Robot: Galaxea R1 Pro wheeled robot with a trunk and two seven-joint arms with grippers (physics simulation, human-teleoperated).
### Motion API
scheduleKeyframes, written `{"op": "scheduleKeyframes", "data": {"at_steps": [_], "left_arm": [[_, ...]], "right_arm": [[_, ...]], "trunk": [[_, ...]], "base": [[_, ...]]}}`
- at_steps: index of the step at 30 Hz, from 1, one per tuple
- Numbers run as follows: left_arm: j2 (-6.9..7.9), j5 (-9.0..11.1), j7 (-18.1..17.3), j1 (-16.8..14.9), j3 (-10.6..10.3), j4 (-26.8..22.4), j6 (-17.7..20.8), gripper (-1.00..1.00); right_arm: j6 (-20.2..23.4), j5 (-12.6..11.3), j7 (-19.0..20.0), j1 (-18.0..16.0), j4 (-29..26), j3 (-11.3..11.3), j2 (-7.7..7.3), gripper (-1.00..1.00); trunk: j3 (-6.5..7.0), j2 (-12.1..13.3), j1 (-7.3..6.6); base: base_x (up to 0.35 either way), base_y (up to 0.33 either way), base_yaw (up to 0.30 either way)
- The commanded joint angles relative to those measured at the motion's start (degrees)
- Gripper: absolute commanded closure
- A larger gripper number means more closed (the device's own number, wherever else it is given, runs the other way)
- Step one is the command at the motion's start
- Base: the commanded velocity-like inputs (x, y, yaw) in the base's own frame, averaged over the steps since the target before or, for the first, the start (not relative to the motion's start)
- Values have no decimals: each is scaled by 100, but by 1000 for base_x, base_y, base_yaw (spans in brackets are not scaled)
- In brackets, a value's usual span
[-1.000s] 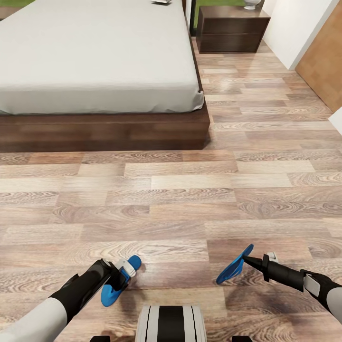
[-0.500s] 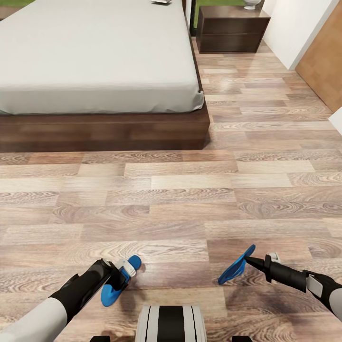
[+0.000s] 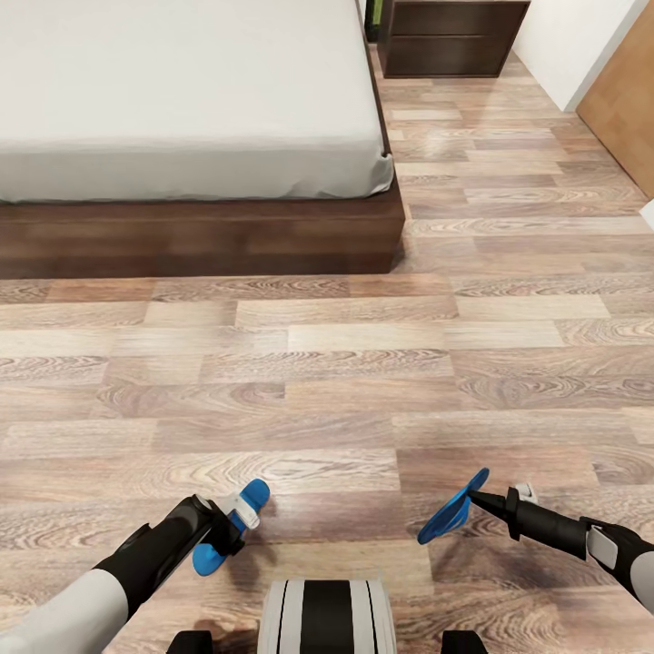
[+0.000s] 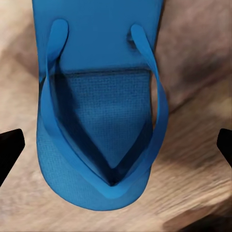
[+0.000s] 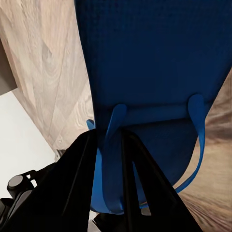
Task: In the bedroom, move the book from the bed onto either nightstand, and place the two sandals side by side next to the bed.
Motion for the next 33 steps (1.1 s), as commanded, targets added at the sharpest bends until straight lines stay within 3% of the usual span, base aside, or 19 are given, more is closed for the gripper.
{"op": "scheduleKeyframes", "data": {"at_steps": [1, 33], "left_arm": [[6, -23, -23, -4, -20, -10, 20, -100], [49, -28, -23, -4, -3, -10, 25, -100]], "right_arm": [[67, -56, 46, -9, 20, 43, -1, 100], [72, -47, 54, -9, 20, 42, -13, 100]], "trunk": [[-4, -2, -1], [-4, -2, -1]], "base": [[0, 0, 0], [0, 0, 0]]}}
